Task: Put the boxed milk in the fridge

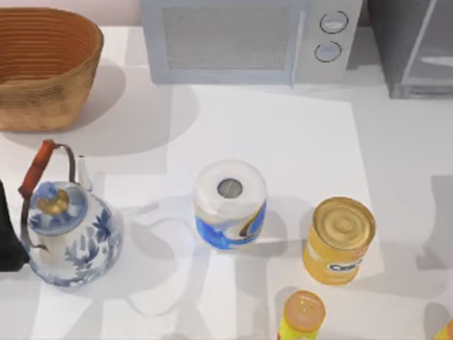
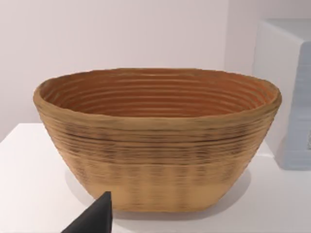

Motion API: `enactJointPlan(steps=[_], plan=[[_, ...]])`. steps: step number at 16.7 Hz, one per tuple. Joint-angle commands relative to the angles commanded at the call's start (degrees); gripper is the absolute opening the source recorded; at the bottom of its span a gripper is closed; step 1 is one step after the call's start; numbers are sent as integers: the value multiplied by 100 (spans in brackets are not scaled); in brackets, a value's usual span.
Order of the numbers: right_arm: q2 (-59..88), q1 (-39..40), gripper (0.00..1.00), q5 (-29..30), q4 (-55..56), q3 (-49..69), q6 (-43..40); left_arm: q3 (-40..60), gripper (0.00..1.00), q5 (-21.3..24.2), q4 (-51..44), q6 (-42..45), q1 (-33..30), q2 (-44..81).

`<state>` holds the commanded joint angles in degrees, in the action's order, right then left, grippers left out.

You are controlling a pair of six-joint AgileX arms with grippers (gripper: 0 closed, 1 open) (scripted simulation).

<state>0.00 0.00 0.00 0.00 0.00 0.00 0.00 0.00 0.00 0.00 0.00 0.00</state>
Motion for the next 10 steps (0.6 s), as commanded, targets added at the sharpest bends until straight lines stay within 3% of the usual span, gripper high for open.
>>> enactJointPlan(steps=[6,10], plan=[[190,-31,0,-1,157,134,21,0,100,0,0,0,0,0],[1235,-268,0,-79,923,768,60,0,100,0,0,0,0,0]])
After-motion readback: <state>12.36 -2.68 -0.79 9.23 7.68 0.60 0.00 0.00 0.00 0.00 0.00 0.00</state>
